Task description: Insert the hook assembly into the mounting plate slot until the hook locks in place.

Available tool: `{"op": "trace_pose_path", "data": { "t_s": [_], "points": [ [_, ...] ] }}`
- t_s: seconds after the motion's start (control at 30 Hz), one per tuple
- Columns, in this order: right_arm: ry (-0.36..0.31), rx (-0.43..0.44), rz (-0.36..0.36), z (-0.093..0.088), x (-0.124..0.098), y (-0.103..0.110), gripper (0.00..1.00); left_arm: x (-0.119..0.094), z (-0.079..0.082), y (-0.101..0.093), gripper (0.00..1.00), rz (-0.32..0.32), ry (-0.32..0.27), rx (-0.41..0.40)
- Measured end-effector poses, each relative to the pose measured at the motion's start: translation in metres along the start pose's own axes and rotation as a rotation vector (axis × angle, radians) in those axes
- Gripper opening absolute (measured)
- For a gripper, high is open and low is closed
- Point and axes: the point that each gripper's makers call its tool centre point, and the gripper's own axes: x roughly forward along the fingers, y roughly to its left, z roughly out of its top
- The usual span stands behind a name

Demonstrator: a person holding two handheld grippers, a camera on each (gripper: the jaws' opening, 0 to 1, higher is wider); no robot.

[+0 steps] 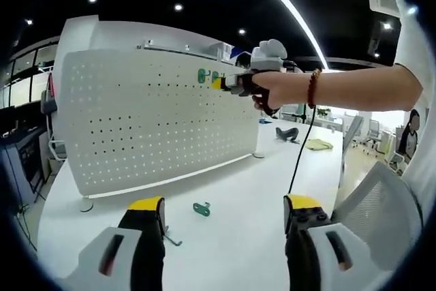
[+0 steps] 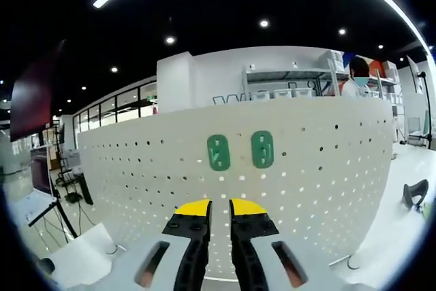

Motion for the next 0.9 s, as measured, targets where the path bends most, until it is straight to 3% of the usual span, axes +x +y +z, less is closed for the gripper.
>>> {"op": "trace_pose_path", "data": {
  "t_s": [0.37, 0.43, 0.67, 0.9],
  "points": [
    [-0.010, 0.020, 0.056, -0.007, -0.033, 0.017, 0.10, -0.008, -0.001, 0.001, 0.70, 0.008, 0.022, 0.007],
    [-0.006, 0.011, 0.060, -0.010, -0.038, 0.021, 0.11, -0.011, -0.001, 0.004, 0.66, 0.006, 0.031, 0.009],
    [0.002, 0.038, 0.062, -0.019, -0.059, 0.033, 0.11, -0.026, -0.003, 0.012, 0.66, -0.031, 0.069, 0.083],
    [-0.005, 0.034, 0.054, -0.024, -0.080, 0.042, 0.12, -0.031, -0.009, 0.017, 0.63, -0.081, 0.108, 0.090]
  ]
}}
